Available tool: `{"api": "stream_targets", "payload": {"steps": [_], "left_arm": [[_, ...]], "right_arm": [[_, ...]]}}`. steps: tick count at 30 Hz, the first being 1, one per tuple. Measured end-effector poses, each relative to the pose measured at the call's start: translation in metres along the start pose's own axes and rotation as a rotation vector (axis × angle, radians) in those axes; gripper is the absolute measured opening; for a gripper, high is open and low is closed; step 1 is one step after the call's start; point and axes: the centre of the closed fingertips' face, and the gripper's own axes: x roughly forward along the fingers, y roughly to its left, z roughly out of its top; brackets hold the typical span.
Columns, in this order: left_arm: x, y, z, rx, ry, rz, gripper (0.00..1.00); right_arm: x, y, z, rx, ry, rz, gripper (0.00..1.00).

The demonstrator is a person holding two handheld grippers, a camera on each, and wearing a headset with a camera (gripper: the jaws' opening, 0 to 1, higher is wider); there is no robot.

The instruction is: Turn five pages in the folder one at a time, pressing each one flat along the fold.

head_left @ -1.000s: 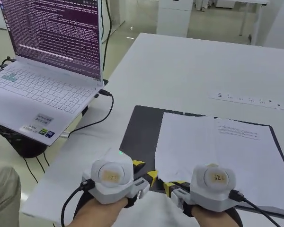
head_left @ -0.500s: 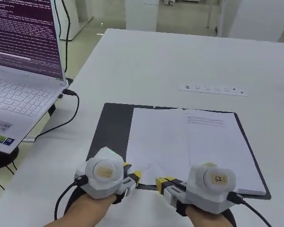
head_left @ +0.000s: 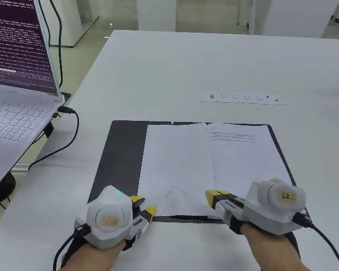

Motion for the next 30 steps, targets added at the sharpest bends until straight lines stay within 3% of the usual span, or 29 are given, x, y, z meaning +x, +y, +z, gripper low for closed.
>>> {"api": "stream_targets", "payload": {"steps": [8, 18, 23, 30], "left_arm": [[0.000, 0.000, 0.001, -0.014, -0.016, 0.006, 0.18], [0.000, 0.000, 0.001, -0.021, -0.028, 0.009, 0.18], [0.000, 0.000, 0.000, -0.017, -0.028, 0.009, 0.18], [-0.001, -0.001, 0.001, -0.019, -0.034, 0.006, 0.18]], "right_arm": [[0.018, -0.024, 0.007, -0.041, -0.006, -0.004, 0.00], [0.045, -0.033, 0.019, -0.091, 0.004, 0.003, 0.00], [0.061, -0.042, 0.032, -0.083, -0.014, -0.016, 0.00], [0.079, -0.052, 0.032, -0.072, 0.004, -0.018, 0.00]]}}
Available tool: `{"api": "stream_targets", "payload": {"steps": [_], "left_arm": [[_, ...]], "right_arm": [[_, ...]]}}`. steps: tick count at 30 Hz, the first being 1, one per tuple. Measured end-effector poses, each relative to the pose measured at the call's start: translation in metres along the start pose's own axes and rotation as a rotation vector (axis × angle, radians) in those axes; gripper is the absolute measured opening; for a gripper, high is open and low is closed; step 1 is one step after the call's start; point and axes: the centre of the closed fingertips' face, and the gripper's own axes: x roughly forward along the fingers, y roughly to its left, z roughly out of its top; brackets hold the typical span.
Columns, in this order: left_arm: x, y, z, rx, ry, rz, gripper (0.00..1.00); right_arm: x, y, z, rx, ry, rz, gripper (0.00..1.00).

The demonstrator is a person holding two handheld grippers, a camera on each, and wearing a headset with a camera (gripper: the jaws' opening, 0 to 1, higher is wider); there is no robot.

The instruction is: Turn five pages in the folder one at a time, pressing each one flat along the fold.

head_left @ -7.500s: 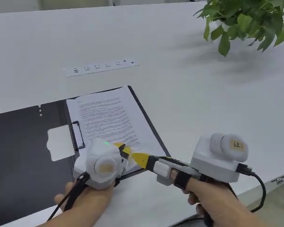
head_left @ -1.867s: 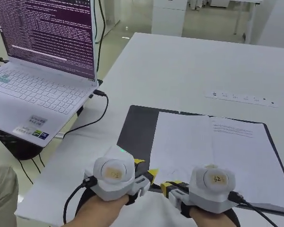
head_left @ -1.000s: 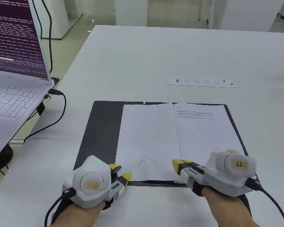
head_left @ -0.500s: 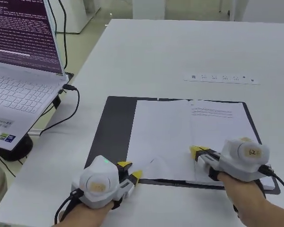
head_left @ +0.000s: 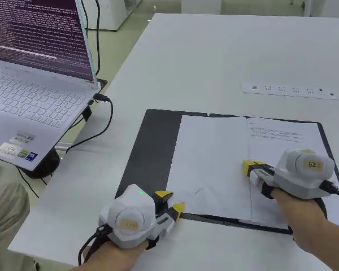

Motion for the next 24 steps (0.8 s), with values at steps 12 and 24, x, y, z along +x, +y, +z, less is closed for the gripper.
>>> {"api": "stream_targets", "payload": {"steps": [12, 24], "left_arm": [[0.000, 0.000, 0.000, -0.004, -0.010, 0.002, 0.18], [0.001, 0.001, 0.000, -0.006, -0.015, 0.003, 0.18]], "right_arm": [[0.023, -0.015, 0.017, 0.045, -0.028, -0.027, 0.00], [0.046, -0.027, 0.035, 0.051, -0.053, -0.046, 0.00]]}}
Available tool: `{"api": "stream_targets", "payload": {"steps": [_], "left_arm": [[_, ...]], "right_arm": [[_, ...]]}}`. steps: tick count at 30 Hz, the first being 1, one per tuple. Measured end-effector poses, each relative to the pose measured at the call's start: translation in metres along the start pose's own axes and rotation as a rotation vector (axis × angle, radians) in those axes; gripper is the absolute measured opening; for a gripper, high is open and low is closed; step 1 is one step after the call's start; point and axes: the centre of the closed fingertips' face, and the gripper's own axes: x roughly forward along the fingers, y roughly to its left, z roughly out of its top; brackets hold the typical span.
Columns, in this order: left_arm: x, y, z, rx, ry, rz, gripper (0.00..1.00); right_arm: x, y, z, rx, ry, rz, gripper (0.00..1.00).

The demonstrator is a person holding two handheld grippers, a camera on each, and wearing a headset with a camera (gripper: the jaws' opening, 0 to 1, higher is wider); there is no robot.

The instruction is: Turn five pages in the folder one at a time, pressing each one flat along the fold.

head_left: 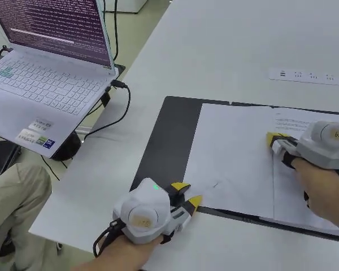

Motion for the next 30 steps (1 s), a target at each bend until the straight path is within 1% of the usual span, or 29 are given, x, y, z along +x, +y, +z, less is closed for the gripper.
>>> {"api": "stream_targets", "payload": {"steps": [3, 9, 12, 17, 20, 21, 22, 24, 26, 28, 30], "left_arm": [[0.000, 0.000, 0.000, -0.002, -0.002, 0.001, 0.18], [-0.001, 0.000, 0.000, 0.003, -0.005, 0.000, 0.18], [-0.001, 0.000, 0.000, 0.001, -0.009, 0.000, 0.18], [-0.001, 0.000, 0.000, -0.002, -0.012, -0.001, 0.18], [-0.001, -0.001, 0.000, -0.001, -0.013, -0.001, 0.18], [-0.001, -0.001, 0.000, -0.003, -0.013, -0.001, 0.18], [-0.001, -0.001, 0.000, -0.003, -0.013, -0.001, 0.18], [-0.001, -0.001, 0.001, -0.004, -0.012, -0.001, 0.18], [-0.001, -0.002, 0.001, -0.005, -0.012, 0.000, 0.18], [-0.001, -0.001, 0.001, -0.007, -0.014, -0.001, 0.18], [-0.001, -0.002, 0.001, -0.007, -0.015, -0.001, 0.18]], "right_arm": [[0.005, 0.002, 0.005, -0.005, -0.002, -0.002, 0.00], [0.021, -0.002, 0.014, -0.008, -0.007, -0.007, 0.00], [0.029, -0.002, 0.019, -0.030, -0.007, -0.012, 0.00], [0.044, -0.010, 0.029, -0.031, -0.020, -0.026, 0.00], [0.049, -0.011, 0.034, -0.040, -0.019, -0.032, 0.00], [0.056, -0.018, 0.036, -0.034, -0.017, -0.034, 0.00], [0.058, -0.020, 0.038, -0.030, -0.016, -0.037, 0.00], [0.057, -0.021, 0.040, -0.026, -0.015, -0.041, 0.00], [0.061, -0.025, 0.039, -0.032, -0.016, -0.042, 0.00], [0.056, -0.022, 0.039, -0.038, -0.020, -0.040, 0.00], [0.061, -0.026, 0.039, -0.036, -0.022, -0.038, 0.00]]}}
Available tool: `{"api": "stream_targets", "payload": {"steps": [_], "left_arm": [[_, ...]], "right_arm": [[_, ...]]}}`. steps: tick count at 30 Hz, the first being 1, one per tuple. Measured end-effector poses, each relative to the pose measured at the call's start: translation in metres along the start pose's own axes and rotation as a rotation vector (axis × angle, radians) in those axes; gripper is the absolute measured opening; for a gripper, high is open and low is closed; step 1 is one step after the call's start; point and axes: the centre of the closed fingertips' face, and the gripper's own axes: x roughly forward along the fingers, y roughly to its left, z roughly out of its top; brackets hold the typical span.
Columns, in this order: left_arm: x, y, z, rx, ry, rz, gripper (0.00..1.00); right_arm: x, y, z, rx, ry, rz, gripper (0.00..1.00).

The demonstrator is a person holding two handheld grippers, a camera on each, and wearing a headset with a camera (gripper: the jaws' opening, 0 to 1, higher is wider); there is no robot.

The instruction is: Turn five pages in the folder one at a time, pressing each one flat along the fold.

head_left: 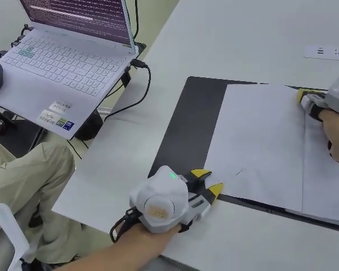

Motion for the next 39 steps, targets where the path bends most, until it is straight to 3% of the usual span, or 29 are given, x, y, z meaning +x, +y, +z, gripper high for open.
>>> {"api": "stream_targets", "payload": {"steps": [6, 13, 39], "left_arm": [[0.000, 0.000, 0.000, -0.001, 0.002, 0.000, 0.18], [0.000, 0.001, 0.000, -0.005, 0.002, 0.000, 0.18], [-0.001, 0.001, 0.000, -0.009, 0.004, -0.002, 0.18]], "right_arm": [[-0.004, -0.002, -0.002, 0.010, 0.003, 0.005, 0.00], [-0.029, 0.015, -0.010, 0.013, 0.006, 0.024, 0.00], [-0.070, 0.031, -0.039, 0.053, 0.046, 0.044, 0.00]]}}
